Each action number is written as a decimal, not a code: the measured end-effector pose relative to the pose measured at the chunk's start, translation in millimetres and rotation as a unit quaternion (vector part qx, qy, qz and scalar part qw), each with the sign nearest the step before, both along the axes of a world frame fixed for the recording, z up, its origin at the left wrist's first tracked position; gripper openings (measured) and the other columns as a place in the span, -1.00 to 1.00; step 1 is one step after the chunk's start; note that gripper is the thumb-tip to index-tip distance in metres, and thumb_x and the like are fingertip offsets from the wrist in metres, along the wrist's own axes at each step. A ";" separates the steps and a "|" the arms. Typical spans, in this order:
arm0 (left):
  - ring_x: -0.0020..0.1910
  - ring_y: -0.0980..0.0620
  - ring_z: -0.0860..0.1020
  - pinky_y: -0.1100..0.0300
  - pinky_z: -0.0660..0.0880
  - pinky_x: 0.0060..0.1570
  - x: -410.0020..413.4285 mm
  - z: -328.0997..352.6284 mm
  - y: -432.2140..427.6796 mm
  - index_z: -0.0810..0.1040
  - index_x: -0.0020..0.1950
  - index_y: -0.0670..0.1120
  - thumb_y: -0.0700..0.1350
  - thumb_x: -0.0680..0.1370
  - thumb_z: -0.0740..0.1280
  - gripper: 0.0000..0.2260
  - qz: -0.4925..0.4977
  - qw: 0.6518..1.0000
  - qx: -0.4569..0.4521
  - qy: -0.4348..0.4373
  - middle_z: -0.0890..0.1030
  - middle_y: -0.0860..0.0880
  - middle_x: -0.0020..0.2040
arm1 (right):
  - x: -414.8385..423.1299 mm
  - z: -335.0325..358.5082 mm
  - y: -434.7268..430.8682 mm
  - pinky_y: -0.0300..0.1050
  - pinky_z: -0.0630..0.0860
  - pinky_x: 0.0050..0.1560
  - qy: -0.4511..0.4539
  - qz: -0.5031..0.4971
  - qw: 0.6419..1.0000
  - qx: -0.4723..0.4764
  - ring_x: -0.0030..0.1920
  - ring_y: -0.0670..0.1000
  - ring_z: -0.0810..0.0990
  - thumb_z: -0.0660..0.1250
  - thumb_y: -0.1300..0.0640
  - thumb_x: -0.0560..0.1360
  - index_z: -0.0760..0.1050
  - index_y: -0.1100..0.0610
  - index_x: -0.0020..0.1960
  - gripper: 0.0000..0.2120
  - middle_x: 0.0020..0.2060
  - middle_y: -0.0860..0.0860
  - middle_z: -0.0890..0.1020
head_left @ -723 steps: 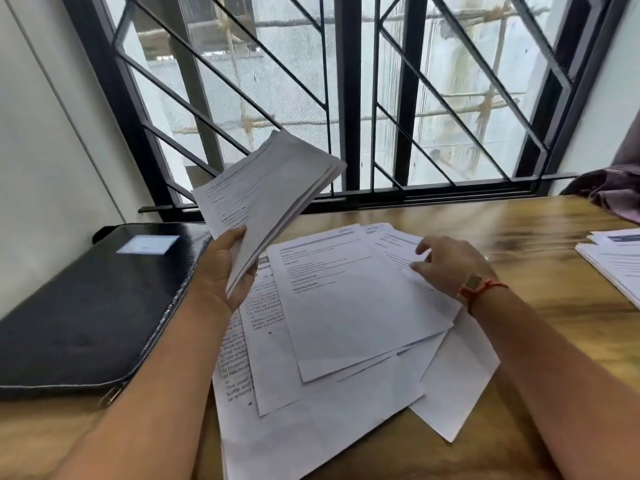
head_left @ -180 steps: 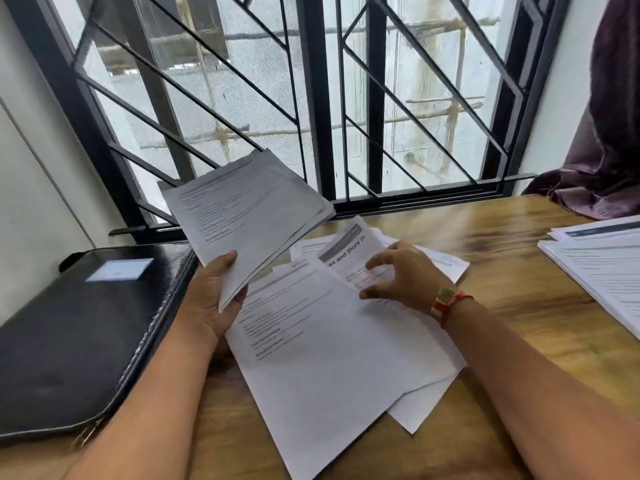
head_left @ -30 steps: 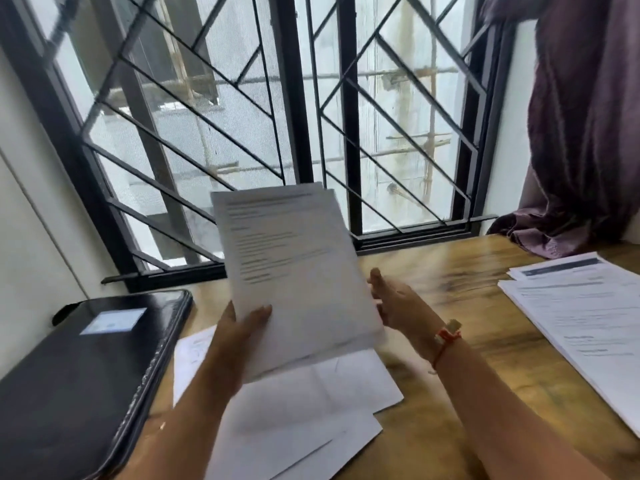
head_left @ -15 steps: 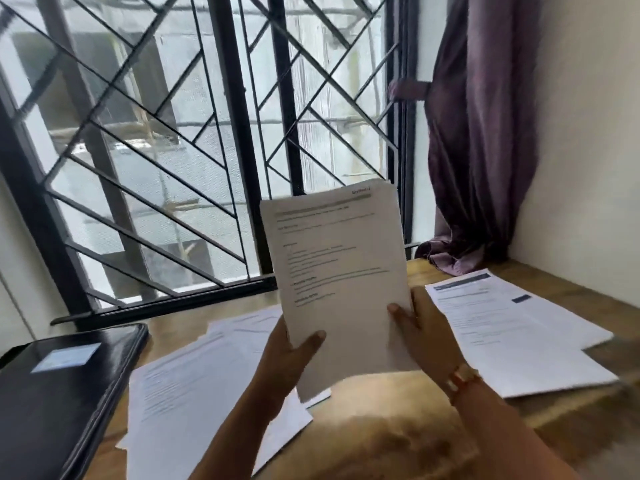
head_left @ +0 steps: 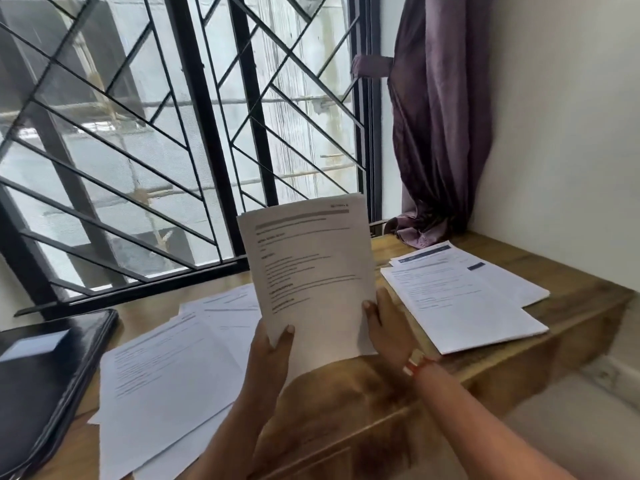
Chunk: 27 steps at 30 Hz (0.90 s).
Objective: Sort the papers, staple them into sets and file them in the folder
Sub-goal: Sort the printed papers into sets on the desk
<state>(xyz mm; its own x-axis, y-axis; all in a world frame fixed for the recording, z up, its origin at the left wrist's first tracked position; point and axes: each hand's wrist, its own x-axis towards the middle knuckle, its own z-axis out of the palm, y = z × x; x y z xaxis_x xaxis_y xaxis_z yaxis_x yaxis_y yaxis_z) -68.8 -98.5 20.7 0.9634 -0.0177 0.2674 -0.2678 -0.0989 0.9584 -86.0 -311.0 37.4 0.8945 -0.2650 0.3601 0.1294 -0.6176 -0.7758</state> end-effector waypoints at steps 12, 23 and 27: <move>0.02 0.06 0.58 0.27 0.54 -0.11 0.3 -5.6 -65.7 0.29 0.30 -0.15 -0.22 0.55 0.43 -0.58 0.045 0.998 0.040 0.010 0.54 0.01 0.10 | 6.4 33.7 -61.9 -0.15 0.33 -0.11 0.072 -0.108 0.990 -0.052 0.04 0.18 0.60 0.24 0.14 0.60 0.54 0.20 0.09 -0.84 0.01 0.17 0.66; 0.02 -0.02 0.65 -0.03 0.61 0.07 29.7 -17.9 -167.7 0.56 0.13 -0.13 -0.19 0.58 0.36 -0.86 -0.030 0.988 0.071 0.135 0.68 -0.03 0.09 | 14.8 16.8 -163.9 -0.03 0.48 0.17 0.213 -0.165 0.949 -0.162 0.22 0.24 0.57 0.30 0.08 0.60 0.52 0.25 0.26 -0.68 0.19 0.23 0.62; 0.05 -0.03 0.64 0.10 0.57 0.01 37.5 -16.1 -171.6 0.58 0.16 -0.11 -0.20 0.54 0.39 -0.80 -0.013 0.979 0.147 0.139 0.67 -0.01 0.11 | 19.2 8.7 -173.2 -0.06 0.49 0.15 0.231 -0.163 0.943 -0.174 0.20 0.22 0.58 0.33 0.04 0.58 0.53 0.25 0.25 -0.65 0.17 0.22 0.63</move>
